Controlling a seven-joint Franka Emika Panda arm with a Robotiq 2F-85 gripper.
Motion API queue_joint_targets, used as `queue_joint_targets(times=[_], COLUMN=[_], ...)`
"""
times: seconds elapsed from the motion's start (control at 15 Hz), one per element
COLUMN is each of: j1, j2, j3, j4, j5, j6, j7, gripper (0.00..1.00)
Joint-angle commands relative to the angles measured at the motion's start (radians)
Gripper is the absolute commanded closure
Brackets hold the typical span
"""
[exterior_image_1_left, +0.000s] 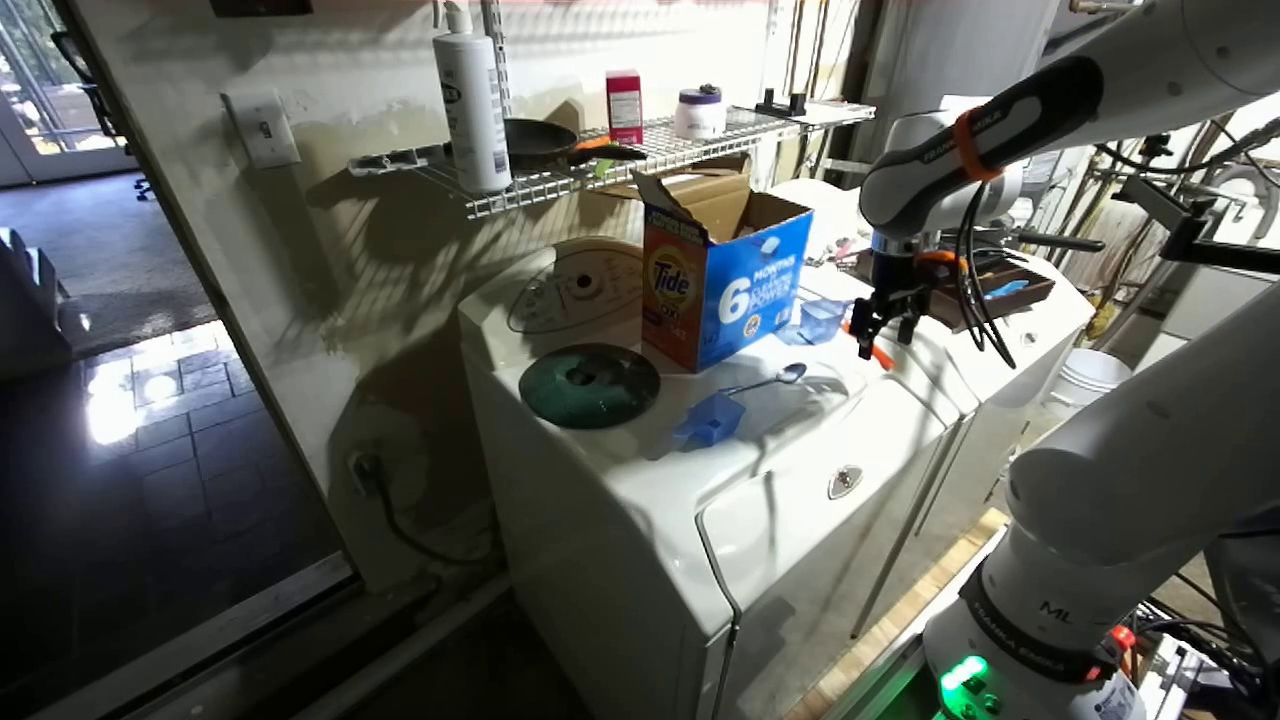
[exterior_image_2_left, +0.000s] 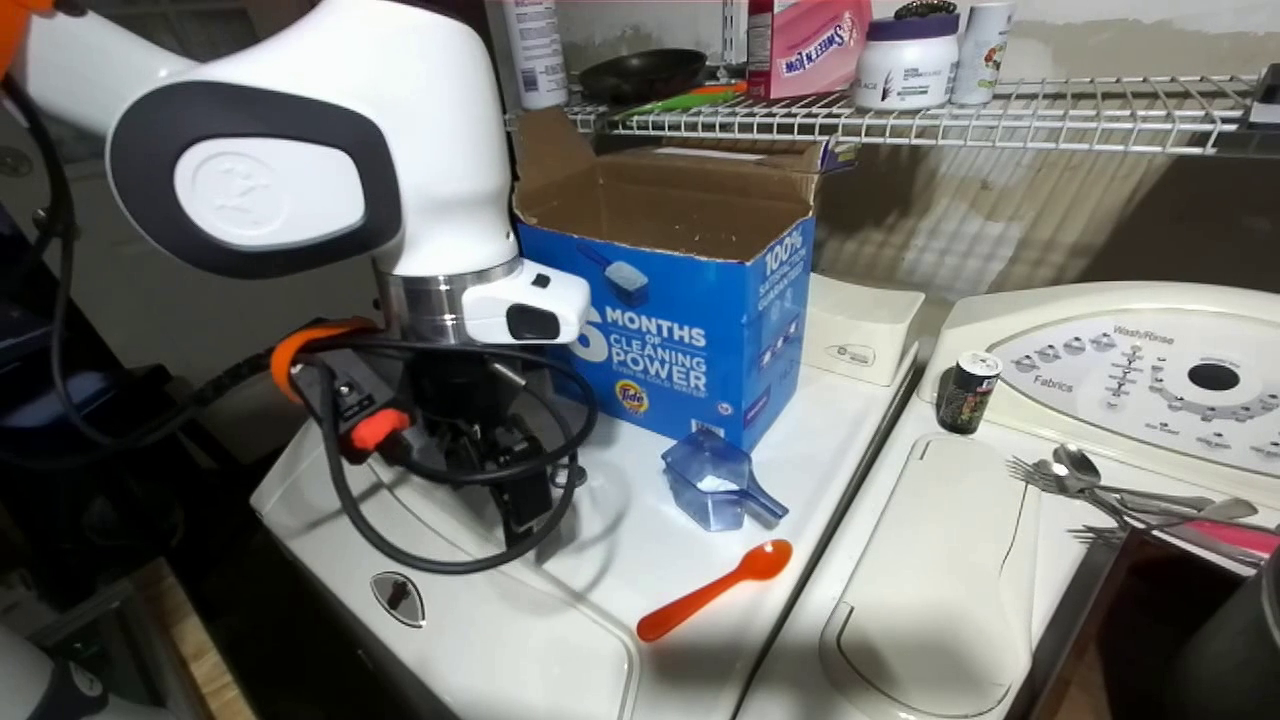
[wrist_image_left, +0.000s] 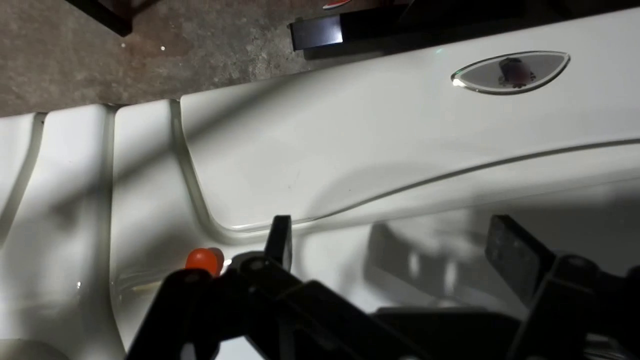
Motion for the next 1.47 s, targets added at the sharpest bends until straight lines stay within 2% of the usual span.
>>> queue_joint_targets(times=[0.0, 0.13, 0.53, 0.67, 1.0, 1.4], j1=[-0.032, -0.045, -0.060, -0.071, -0.106, -0.145], j2=[0.095, 0.136, 0.252, 0.287, 0.378, 0.476], j3=[-0.023, -0.036, -0.073, -0.070, -0.062, -0.018], j4=[0.050, 0.061, 0.084, 0.095, 0.144, 0.219], j5=[0.041, 0.054, 0.253, 0.278, 0.353, 0.429], j6=[0.035, 0.080, 0.338, 0.392, 0.457, 0.475], j7=[-0.007, -0.006, -0.110, -0.119, -0.135, -0.155], gripper=[0.00, 0.00, 0.00, 0.00, 0.00, 0.00])
